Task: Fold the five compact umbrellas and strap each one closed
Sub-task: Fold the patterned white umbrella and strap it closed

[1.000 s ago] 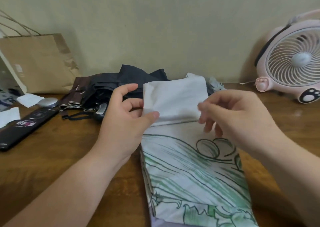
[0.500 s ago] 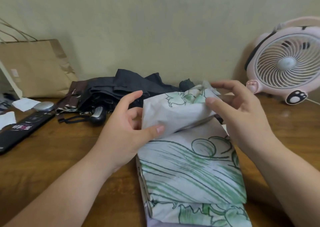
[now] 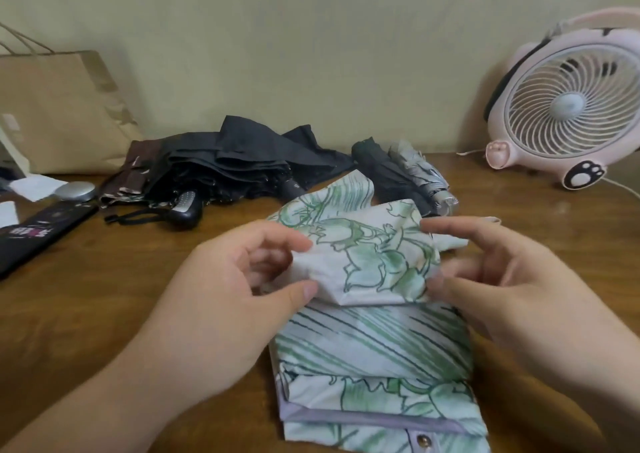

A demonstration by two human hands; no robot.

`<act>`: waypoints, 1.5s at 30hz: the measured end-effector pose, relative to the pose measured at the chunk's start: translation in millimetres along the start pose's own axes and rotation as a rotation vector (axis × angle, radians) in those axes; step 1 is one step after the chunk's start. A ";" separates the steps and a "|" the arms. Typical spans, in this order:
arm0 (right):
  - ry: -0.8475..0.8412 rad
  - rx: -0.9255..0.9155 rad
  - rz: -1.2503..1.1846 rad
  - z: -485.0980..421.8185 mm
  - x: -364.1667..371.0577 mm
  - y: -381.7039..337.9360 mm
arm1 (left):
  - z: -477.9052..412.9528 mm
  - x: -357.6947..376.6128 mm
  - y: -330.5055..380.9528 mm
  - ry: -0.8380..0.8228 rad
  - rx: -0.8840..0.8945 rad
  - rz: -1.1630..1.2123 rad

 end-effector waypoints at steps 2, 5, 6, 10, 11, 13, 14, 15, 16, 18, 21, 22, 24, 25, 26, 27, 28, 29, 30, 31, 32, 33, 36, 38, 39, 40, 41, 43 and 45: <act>-0.071 0.064 0.151 2.3 6.8 17.9 | 12.0 8.0 -14.8 0.005 -0.080 -0.074; -0.105 0.157 0.233 -1.7 7.9 29.1 | 18.3 15.7 -28.2 0.025 -0.106 -0.154; -0.101 0.186 0.217 -3.7 6.8 28.7 | 18.6 16.7 -29.0 0.041 -0.093 -0.183; -0.096 0.209 0.269 -8.2 8.3 26.2 | 24.1 19.7 -25.8 0.026 -0.111 -0.305; -0.102 0.234 0.198 -7.9 9.6 26.7 | 25.2 19.6 -25.2 0.024 -0.129 -0.312; -0.148 0.289 -0.032 -5.2 12.9 27.1 | 26.3 17.6 -25.2 0.043 -0.128 -0.287; -0.182 0.300 -0.150 -2.6 15.1 25.5 | 25.9 16.1 -25.7 0.057 -0.115 -0.254; -0.218 0.306 -0.253 -0.2 16.2 25.8 | 25.5 14.9 -26.7 0.064 -0.101 -0.209; -0.254 0.310 -0.339 1.3 16.5 26.0 | 25.4 14.5 -27.6 0.065 -0.083 -0.163; -0.332 0.318 -0.471 1.8 14.5 28.6 | 26.5 15.1 -27.5 0.062 -0.036 -0.084; -0.423 0.292 -0.528 2.0 10.9 28.4 | 29.1 15.9 -22.6 0.051 0.001 0.060; -0.433 0.278 -0.524 2.1 10.9 26.8 | 29.4 14.8 -21.3 0.050 0.005 0.108; -0.402 0.285 -0.519 0.7 11.2 25.7 | 25.9 10.5 -22.7 0.061 0.023 0.145; -0.377 0.304 -0.525 0.0 10.6 26.2 | 23.3 8.3 -25.1 0.081 0.026 0.158; -0.353 0.322 -0.534 0.0 9.6 26.1 | 21.1 6.3 -28.5 0.106 0.021 0.190; -0.336 0.336 -0.551 0.2 8.5 26.2 | 19.7 5.0 -31.4 0.125 0.008 0.242; -0.326 0.346 -0.575 0.8 8.2 25.9 | 19.0 4.7 -32.8 0.133 -0.007 0.296; -0.320 0.352 -0.600 1.8 8.0 26.4 | 18.8 4.5 -33.4 0.123 -0.022 0.332; -0.315 0.355 -0.613 3.1 8.6 27.0 | 19.1 4.0 -33.3 0.095 -0.028 0.330; -0.308 0.354 -0.612 4.0 9.0 29.5 | 20.2 3.4 -32.5 0.049 -0.026 0.293; -0.306 0.350 -0.601 4.7 9.5 31.5 | 22.0 3.5 -29.9 -0.003 -0.027 0.235; -0.310 0.340 -0.590 5.0 9.8 33.5 | 23.8 3.8 -27.1 -0.055 -0.035 0.177; -0.339 0.308 -0.585 6.1 9.7 34.8 | 28.6 4.9 -23.1 -0.149 -0.079 0.160; -0.331 0.293 -0.597 6.3 9.0 35.0 | 30.1 6.4 -19.9 -0.168 -0.085 0.109; -0.326 0.283 -0.611 5.9 9.0 35.6 | 30.7 6.9 -19.4 -0.177 -0.079 0.059; -0.319 0.275 -0.620 5.6 9.5 35.7 | 31.3 7.7 -18.9 -0.179 -0.074 0.017; -0.311 0.269 -0.622 5.2 9.5 37.3 | 31.6 8.7 -19.1 -0.163 -0.071 -0.009; -0.290 0.254 -0.609 5.3 9.7 39.0 | 31.3 7.9 -19.8 -0.096 -0.064 0.027; -0.298 0.209 -0.591 7.2 11.4 36.9 | 30.0 5.6 -19.1 -0.048 -0.068 0.130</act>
Point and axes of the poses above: each hand's wrist, its own z-axis away from the middle knuckle, its own x-axis out of the palm, y = z × x, the point moved 2 cm from there along -z, towards the middle knuckle, and after that the axes turned 10 degrees about z, right-handed, at the moved point
